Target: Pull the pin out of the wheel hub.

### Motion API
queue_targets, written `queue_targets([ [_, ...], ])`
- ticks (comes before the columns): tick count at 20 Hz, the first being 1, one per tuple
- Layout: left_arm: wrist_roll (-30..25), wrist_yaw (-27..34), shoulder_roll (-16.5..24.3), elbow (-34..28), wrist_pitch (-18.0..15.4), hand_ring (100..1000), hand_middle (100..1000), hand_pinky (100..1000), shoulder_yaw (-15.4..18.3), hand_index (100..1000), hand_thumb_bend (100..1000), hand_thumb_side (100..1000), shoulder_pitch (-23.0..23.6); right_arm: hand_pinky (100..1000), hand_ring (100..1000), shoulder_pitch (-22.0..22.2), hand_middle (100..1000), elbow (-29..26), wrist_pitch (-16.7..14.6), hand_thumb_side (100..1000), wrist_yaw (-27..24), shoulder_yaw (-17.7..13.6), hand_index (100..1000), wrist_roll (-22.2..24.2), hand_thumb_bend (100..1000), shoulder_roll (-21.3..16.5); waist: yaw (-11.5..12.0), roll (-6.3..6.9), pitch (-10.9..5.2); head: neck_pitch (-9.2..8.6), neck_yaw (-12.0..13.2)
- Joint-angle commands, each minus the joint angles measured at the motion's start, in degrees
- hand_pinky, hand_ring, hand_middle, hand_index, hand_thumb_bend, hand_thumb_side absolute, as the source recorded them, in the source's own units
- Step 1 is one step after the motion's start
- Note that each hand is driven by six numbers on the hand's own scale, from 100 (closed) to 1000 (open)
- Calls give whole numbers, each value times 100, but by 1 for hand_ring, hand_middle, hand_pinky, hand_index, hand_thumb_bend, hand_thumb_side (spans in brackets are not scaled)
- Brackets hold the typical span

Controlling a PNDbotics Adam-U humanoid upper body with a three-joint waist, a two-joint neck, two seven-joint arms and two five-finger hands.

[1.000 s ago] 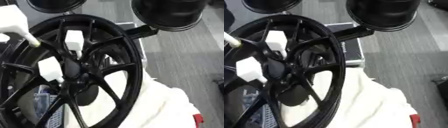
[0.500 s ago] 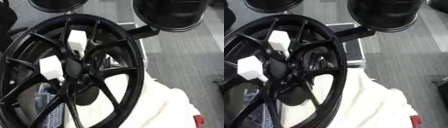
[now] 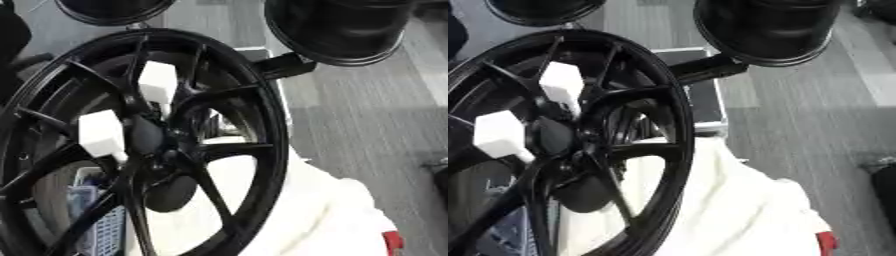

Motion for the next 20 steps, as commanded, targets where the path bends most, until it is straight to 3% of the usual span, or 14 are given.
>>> queue_targets([
  [1,-3,-280,323,405,-207,845,819,877,151,880,609,407,-58,839,663,-70,579,-67,-21,409,33,-106,736,-19,100,-241,-8,-6,-120,-80,23],
  [6,-249,-583,173,1098,-640,828,799,861,85,869,573,417,-413,839,662,-106,578,-67,-32,408,34,-101,736,-12,100,-235,-4,-13,-130,-74,38],
  [11,-16,-412,74,1374,-1097,749,688,793,241,786,370,295,-622,838,662,-94,578,-67,-23,406,33,-102,736,-13,100,-230,27,-26,-134,-12,6],
  [20,819,414,-238,185,-1938,706,637,761,183,763,332,251,-772,840,664,-210,580,-67,-96,388,33,-80,738,-11,100,-264,64,-76,-141,4,28],
])
